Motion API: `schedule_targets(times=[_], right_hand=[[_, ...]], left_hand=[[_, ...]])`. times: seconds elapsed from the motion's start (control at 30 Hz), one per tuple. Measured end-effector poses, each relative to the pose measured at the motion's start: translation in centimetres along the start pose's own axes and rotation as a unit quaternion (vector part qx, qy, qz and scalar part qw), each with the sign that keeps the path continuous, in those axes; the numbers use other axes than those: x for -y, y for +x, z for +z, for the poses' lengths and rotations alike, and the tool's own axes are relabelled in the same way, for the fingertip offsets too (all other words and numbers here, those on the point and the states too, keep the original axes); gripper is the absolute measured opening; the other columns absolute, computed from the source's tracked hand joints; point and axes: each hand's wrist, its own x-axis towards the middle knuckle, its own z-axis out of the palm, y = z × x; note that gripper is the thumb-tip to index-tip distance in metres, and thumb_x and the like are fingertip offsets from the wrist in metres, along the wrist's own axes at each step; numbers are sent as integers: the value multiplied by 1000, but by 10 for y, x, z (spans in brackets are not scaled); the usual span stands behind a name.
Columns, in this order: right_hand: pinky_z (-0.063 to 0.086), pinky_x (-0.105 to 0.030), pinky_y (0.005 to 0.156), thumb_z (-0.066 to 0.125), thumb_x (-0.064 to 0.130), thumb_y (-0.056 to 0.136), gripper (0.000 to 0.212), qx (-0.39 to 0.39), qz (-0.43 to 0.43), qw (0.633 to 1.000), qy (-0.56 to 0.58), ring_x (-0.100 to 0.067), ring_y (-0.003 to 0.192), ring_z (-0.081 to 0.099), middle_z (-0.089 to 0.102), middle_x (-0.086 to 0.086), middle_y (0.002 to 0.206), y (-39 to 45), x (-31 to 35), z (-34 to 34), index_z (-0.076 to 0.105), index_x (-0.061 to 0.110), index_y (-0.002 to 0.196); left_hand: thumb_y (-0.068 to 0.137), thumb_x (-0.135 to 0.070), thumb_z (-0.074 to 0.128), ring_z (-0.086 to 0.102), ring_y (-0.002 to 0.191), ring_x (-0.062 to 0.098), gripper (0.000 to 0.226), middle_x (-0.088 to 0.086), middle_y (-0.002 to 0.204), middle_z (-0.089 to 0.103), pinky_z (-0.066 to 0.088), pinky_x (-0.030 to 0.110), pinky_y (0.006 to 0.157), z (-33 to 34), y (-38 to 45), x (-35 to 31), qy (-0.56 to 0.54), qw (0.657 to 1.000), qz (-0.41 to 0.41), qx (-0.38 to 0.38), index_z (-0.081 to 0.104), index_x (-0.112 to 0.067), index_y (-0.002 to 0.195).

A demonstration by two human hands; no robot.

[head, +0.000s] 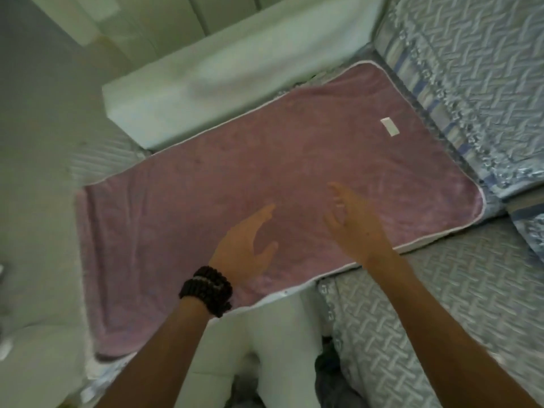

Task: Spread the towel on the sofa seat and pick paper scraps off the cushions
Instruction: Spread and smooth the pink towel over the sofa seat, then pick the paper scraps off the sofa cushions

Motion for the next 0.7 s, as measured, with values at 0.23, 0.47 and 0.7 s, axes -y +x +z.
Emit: schedule_targets(times=[0.23,0.47,0.7], right_hand=[[52,-37,94,59,12,94,36,2,-38,999,25,-15,102,63,65,-3,120,-127,148,2,59,16,129],[54,-24,92,63,16,90,34,-163,-18,984,74,-2,103,65,66,15,111,-272,246,8,64,19,124],[53,-13,86,64,16,89,32,-297,36,950,91,3,100,66,69,16,111,-404,283,-10,65,26,120]], left_hand=[[89,-26,68,51,125,7,64,-4,139,55,40,30,107,-102,-143,8,-3,992,101,-69,38,-21,146],[88,-30,66,52,123,-1,60,-11,133,60,42,24,102,-172,-224,-23,-45,968,246,-33,42,-27,143],[87,-34,63,51,120,-9,56,-18,129,59,49,28,99,-181,-296,-60,-60,941,330,45,43,-35,139]])
